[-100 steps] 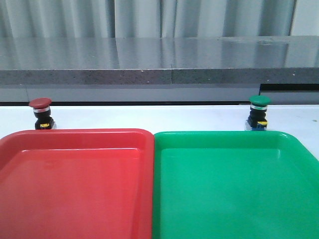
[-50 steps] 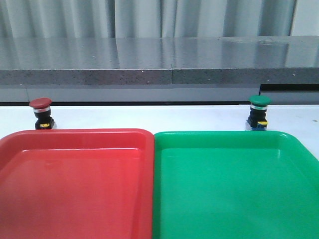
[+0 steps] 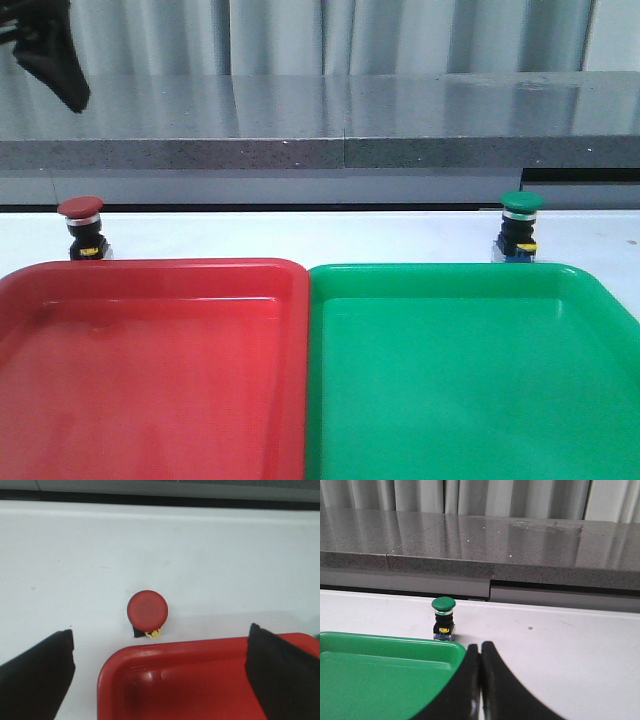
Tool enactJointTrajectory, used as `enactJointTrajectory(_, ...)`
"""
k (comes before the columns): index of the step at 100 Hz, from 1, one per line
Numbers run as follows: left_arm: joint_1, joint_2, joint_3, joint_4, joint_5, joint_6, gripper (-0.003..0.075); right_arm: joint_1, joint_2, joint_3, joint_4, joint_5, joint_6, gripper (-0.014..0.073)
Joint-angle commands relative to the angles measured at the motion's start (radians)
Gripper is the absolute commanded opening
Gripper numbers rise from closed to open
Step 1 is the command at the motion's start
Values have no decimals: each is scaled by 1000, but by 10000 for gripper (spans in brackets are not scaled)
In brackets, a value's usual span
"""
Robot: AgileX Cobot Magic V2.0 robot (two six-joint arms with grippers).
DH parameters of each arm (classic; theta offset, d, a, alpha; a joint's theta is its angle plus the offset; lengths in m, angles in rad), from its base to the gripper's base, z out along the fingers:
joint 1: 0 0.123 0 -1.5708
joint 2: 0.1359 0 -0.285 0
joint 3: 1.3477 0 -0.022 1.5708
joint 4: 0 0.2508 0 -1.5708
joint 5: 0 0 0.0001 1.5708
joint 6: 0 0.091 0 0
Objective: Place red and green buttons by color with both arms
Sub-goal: 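Lower the left gripper over the red button and close on it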
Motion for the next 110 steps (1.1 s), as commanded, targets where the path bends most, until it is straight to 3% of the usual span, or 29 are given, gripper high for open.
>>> enactJointTrajectory(1, -5, 39, -78, -9, -35, -3, 652, -4, -20, -14, -6, -87, 0, -109)
enactJointTrajectory(47, -7, 263, -157, 0, -31, -3, 643, -4, -20, -14, -6, -87, 0, -109)
enactJointTrajectory(86, -7, 281, -157, 2, -37, 1, 371, -4, -20, -14, -6, -87, 0, -109)
enactJointTrajectory(110, -7, 281, -157, 2, -38, 1, 253, -4, -20, -14, -6, -87, 0, -109)
